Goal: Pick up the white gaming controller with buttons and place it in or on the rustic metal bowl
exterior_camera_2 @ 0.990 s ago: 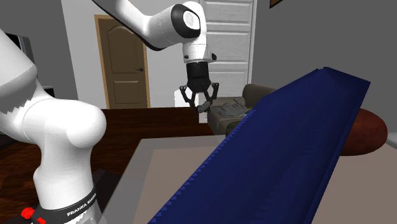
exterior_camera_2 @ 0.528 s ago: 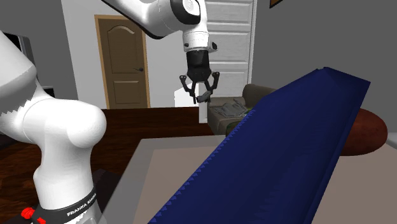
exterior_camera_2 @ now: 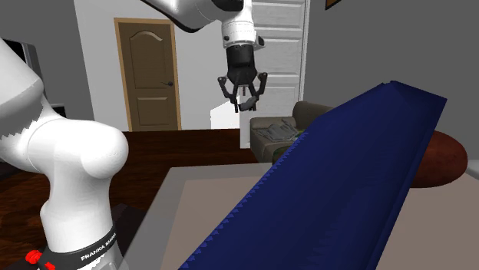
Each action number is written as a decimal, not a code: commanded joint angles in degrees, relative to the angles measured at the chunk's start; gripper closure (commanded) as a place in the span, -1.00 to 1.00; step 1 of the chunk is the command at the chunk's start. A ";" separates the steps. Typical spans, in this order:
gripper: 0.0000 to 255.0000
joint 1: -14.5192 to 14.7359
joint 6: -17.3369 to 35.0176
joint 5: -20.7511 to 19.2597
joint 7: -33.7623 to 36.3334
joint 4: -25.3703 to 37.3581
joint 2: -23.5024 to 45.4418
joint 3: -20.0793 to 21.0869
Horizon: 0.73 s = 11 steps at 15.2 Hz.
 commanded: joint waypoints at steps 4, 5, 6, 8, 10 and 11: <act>1.00 -2.30 -0.47 -2.77 -5.85 1.04 -1.43 -4.24; 1.00 -2.73 -0.43 -3.37 -7.19 1.36 -1.56 -5.31; 1.00 -3.14 -0.36 -3.94 -8.55 1.75 -1.63 -6.40; 1.00 -3.86 -0.17 -4.99 -11.31 2.70 -1.58 -8.66; 1.00 -4.41 0.11 -5.91 -14.13 3.89 -1.27 -11.05; 1.00 -4.60 0.27 -6.31 -15.55 4.58 -1.03 -12.30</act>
